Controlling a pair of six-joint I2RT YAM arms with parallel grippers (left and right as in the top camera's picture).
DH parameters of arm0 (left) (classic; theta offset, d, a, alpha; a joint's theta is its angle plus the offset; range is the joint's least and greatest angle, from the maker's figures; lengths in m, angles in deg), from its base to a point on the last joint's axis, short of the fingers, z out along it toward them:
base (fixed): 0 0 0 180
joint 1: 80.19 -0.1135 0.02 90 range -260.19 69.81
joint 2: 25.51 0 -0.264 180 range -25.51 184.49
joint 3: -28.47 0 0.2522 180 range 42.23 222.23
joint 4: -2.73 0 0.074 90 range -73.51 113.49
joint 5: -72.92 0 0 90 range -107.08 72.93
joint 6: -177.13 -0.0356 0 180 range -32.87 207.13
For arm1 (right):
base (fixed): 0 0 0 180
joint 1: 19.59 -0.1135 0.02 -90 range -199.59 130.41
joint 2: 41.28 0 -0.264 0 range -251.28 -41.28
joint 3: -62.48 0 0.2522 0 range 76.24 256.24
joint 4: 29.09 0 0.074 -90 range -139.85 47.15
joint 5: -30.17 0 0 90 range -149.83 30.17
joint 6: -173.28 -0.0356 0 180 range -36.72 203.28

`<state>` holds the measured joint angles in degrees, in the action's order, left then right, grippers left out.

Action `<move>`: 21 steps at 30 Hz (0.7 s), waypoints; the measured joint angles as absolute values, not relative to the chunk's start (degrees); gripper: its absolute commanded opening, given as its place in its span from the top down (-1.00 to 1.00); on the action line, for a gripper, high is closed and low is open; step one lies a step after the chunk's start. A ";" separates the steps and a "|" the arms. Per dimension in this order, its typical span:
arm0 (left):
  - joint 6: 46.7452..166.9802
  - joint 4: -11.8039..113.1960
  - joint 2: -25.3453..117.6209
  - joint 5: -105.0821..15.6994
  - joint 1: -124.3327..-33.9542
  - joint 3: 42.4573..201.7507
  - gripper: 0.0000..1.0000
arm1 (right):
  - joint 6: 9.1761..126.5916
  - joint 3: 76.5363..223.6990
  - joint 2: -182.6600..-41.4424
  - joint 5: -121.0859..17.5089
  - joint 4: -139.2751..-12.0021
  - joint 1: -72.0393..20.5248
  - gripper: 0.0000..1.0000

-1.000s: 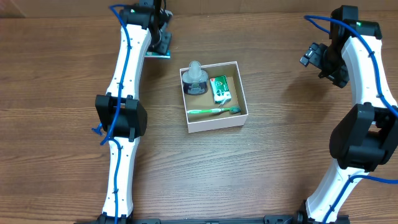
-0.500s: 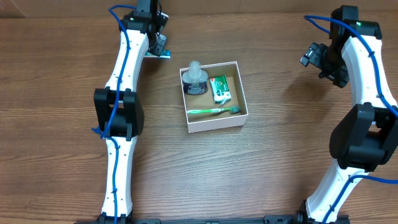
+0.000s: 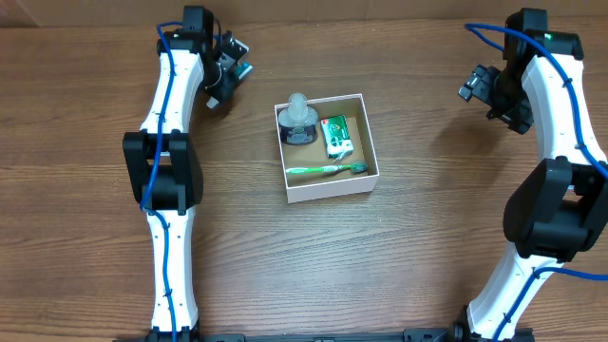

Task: Pack container
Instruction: 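Move the left gripper to the toothpaste tube and grasp it, then lower the toothpaste tube into the box with the left gripper, release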

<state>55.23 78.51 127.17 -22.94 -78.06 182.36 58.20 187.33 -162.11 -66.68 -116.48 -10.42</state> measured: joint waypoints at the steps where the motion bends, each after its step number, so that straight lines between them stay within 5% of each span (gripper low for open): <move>1: 55.58 80.61 126.98 -23.27 -78.11 182.28 0.67 | 58.20 187.33 -162.11 -66.68 -116.46 -10.42 -1.00; 11: 58.48 89.79 127.11 -23.27 -77.93 184.88 0.87 | 58.20 187.33 -162.11 -66.68 -116.50 -10.42 -1.00; 21: 60.19 111.34 128.02 -22.42 -71.66 220.44 0.77 | 58.20 187.33 -162.11 -66.68 -116.50 -10.42 -1.00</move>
